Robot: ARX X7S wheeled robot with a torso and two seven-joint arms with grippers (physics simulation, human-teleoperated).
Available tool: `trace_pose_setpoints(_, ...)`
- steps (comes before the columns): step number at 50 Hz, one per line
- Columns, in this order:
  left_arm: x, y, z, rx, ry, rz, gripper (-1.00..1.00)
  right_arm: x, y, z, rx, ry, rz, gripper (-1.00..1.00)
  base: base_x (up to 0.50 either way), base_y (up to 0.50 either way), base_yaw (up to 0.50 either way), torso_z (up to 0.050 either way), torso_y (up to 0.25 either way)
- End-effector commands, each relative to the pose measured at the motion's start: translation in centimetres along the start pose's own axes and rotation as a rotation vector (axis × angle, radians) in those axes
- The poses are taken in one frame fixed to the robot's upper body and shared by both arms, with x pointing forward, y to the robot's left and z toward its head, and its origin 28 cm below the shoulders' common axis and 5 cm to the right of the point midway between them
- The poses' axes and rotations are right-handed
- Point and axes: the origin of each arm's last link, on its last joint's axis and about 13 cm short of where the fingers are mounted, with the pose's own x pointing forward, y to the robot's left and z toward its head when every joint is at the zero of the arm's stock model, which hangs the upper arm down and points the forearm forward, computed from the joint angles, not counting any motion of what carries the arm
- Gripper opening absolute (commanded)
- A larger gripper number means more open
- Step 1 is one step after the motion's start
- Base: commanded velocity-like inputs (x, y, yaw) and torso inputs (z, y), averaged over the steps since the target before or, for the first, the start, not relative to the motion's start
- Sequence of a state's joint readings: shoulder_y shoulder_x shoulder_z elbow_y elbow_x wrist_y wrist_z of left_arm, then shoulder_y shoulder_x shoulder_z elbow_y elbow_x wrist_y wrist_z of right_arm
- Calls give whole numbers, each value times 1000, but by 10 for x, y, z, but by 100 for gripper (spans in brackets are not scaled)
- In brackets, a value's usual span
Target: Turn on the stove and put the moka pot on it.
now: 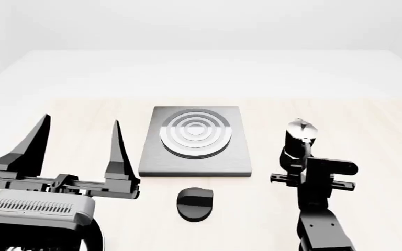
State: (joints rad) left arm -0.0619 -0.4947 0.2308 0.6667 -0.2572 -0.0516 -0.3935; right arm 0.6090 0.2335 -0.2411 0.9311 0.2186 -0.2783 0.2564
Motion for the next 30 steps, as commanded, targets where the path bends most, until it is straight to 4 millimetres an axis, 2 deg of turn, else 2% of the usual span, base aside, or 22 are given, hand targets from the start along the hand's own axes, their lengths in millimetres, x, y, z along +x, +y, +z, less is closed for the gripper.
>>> trace_pose_setpoints(1,-1,0,-2,-10,4,1,100,1,-2,4,-15,-10,-17,-100,0,0,0,0,0)
trace_pose_setpoints(4,-1,0,-2,-11,4,2,100,3,0,2,-21,-19,-14,-100,0,0,-1,0,0)
trace_pose_setpoints(5,-2,-1,-3,-12,6,3,100,5,1,13,-24,-30,-10,-100,0,0,-3,0,0)
trace_pose_setpoints(13,-1,0,-1,-8,1,4,100,12,9,42,-38,-88,10,-100,0,0,0,0,0)
trace_pose_setpoints(25,-2,1,-1,-11,1,9,100,17,23,75,-53,-154,52,-100,0,0,0,0,1)
trace_pose_setpoints(30,-1,1,-2,-14,1,10,100,19,25,82,-54,-169,58,-100,0,0,0,0,0)
